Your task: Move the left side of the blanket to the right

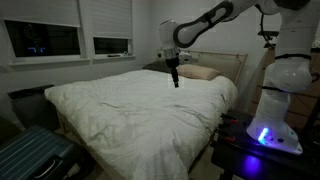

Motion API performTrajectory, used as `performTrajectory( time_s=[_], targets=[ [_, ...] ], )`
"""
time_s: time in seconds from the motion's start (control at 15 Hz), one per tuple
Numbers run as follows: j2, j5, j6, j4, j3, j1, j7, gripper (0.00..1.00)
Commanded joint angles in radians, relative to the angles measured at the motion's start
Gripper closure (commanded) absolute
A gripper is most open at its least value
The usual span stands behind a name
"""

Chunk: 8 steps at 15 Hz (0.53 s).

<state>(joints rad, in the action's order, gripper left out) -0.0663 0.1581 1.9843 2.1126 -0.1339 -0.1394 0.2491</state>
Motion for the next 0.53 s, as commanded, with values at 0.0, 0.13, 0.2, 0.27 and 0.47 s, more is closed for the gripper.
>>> performTrajectory(
  time_s=[0.0, 0.13, 0.2, 0.27, 0.47],
  targets=[
    [-0.083, 0.016, 0.059, -0.013, -0.031, -0.023, 0.043, 0.00],
    [-0.128, 0.030, 0.096, -0.013, -0.047, -0.038, 0.043, 0.00],
    [-0.148, 0.042, 0.125, -0.009, -0.054, -0.046, 0.035, 0.00],
    [-0.169, 0.055, 0.148, -0.009, -0.060, -0.054, 0.031, 0.00],
    [-0.229, 0.100, 0.241, -0.001, -0.074, -0.076, 0.034, 0.00]
  ],
)
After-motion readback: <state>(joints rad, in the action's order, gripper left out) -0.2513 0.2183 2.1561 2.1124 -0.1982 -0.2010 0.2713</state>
